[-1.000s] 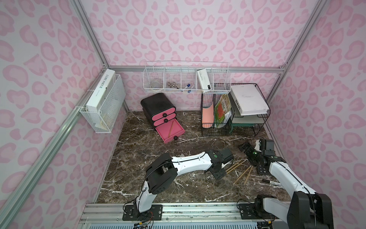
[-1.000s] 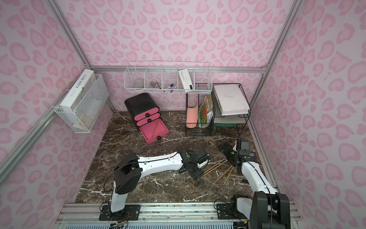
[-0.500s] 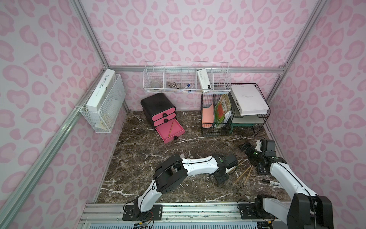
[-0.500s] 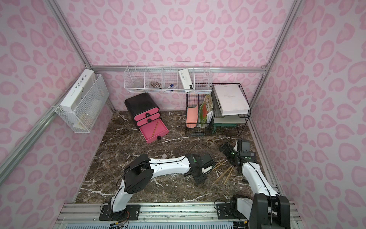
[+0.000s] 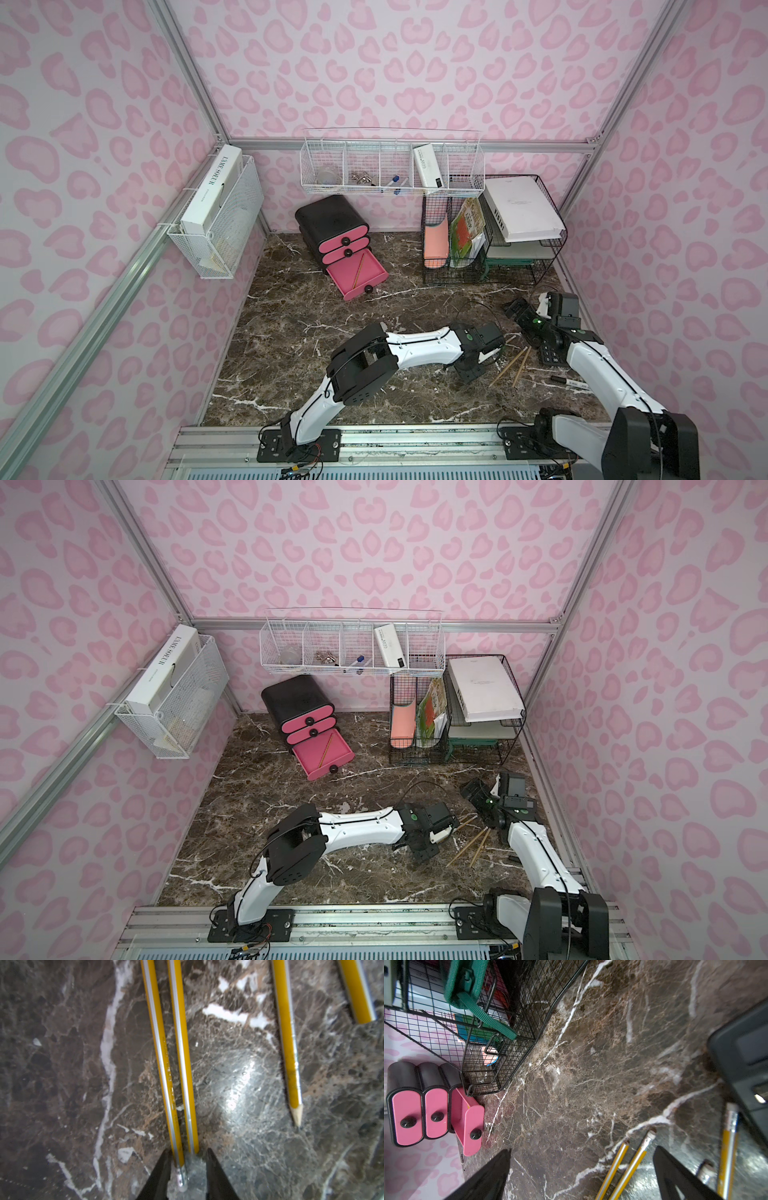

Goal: Please place the pencils in the drawer according to their color
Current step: Pick up the pencil from the center of the board.

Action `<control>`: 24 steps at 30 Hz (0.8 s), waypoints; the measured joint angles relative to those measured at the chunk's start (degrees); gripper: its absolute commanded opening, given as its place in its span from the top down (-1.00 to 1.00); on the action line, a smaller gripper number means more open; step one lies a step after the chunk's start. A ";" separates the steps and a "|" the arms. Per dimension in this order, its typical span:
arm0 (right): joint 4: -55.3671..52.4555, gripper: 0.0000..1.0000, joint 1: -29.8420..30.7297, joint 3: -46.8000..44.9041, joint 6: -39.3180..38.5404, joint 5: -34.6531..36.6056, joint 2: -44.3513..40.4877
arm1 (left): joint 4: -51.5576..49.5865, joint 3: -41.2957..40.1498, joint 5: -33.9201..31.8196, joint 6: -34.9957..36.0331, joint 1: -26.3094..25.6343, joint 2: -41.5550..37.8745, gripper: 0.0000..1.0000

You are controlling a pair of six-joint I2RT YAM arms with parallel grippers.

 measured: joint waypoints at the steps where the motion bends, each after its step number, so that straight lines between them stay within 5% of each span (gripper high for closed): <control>1: 0.02 -0.96 0.00 0.07 0.00 0.00 0.00 | 0.31 -0.37 0.00 0.00 0.00 -0.20 0.40; 12: 0.07 -0.96 0.00 0.55 0.50 0.00 0.24 | 3.61 -5.01 0.04 -0.07 0.07 -2.60 0.41; 16: 0.13 -0.95 0.00 0.72 0.68 0.00 0.35 | 3.65 -5.18 -0.04 -0.09 0.11 -2.64 0.64; 24: 0.15 -0.95 0.00 1.25 1.05 -0.02 0.57 | 2.75 -4.28 0.15 -0.09 0.50 -2.19 0.73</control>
